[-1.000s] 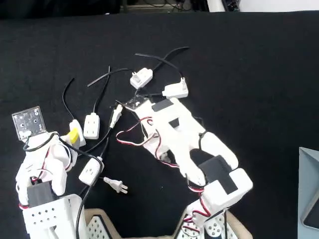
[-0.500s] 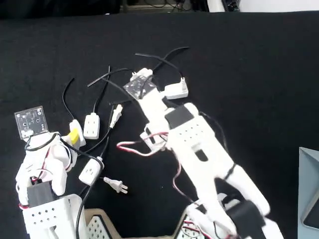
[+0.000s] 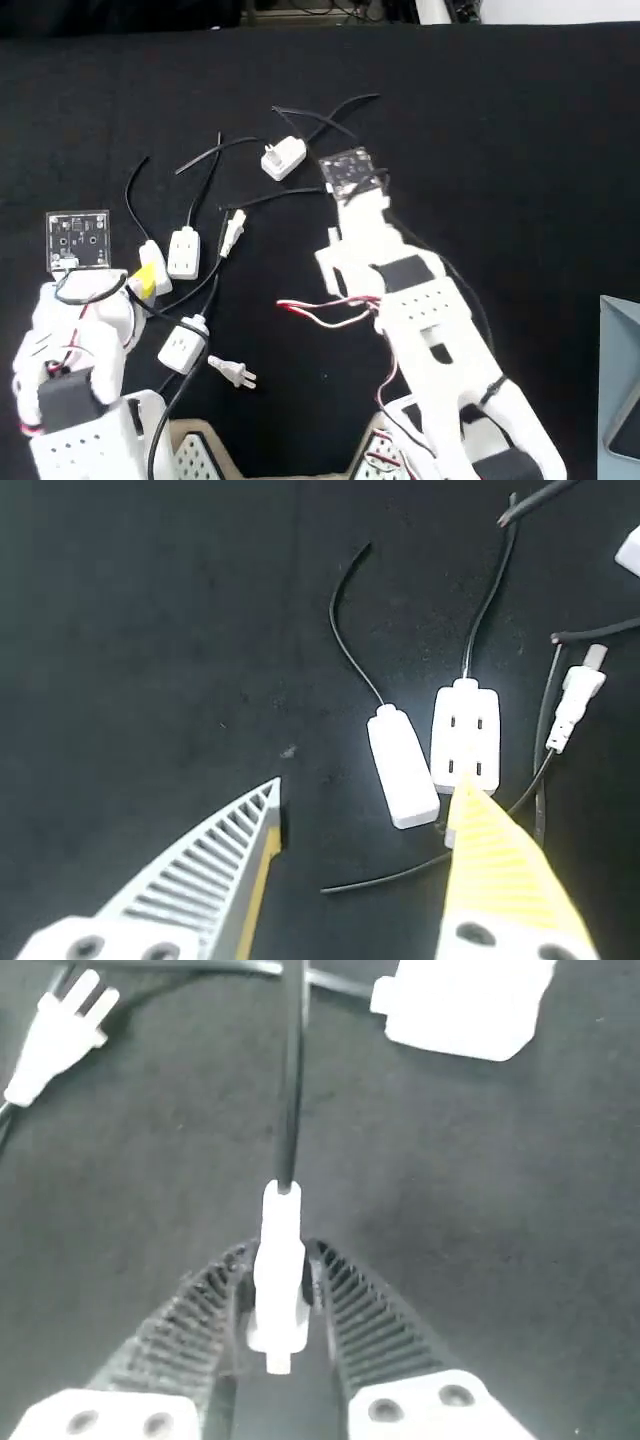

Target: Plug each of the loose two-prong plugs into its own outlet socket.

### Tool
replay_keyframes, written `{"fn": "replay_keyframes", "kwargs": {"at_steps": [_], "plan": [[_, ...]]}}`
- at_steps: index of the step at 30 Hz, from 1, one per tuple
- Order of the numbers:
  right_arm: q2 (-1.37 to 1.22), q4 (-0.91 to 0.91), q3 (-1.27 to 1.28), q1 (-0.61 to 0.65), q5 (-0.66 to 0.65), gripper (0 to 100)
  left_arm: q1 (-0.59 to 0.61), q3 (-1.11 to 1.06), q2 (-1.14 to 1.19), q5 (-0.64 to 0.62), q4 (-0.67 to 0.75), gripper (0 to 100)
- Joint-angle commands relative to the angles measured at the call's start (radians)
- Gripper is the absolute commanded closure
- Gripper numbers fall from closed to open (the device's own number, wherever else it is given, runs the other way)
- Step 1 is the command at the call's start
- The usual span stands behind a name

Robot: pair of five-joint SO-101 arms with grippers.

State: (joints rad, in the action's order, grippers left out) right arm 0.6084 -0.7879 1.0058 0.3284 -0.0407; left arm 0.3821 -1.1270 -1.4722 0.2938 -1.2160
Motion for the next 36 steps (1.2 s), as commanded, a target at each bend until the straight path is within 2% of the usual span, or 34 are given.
{"fn": "replay_keyframes", "kwargs": {"at_steps": [1, 4, 8, 15, 25, 36], "plan": [[0.028, 0.071, 0.007, -0.061, 0.021, 98.7, -0.001, 0.262, 0.272, 0.133, -0.129, 73], [0.031, 0.072, 0.004, -0.089, 0.066, 98.7, -0.001, 0.387, 0.509, 0.224, -0.181, 73], [0.033, 0.086, 0.002, -0.118, 0.071, 98.7, -0.007, 0.504, 0.736, 0.265, -0.180, 73], [0.031, 0.107, 0.022, -0.115, 0.071, 98.7, -0.160, 0.565, 0.993, 0.264, -0.173, 73], [0.031, 0.104, 0.025, -0.114, 0.072, 98.7, -0.295, 0.567, 1.204, 0.101, 0.123, 73], [0.030, 0.101, 0.025, -0.112, 0.072, 98.7, -0.286, 0.565, 1.455, 0.044, 0.351, 73]]}}
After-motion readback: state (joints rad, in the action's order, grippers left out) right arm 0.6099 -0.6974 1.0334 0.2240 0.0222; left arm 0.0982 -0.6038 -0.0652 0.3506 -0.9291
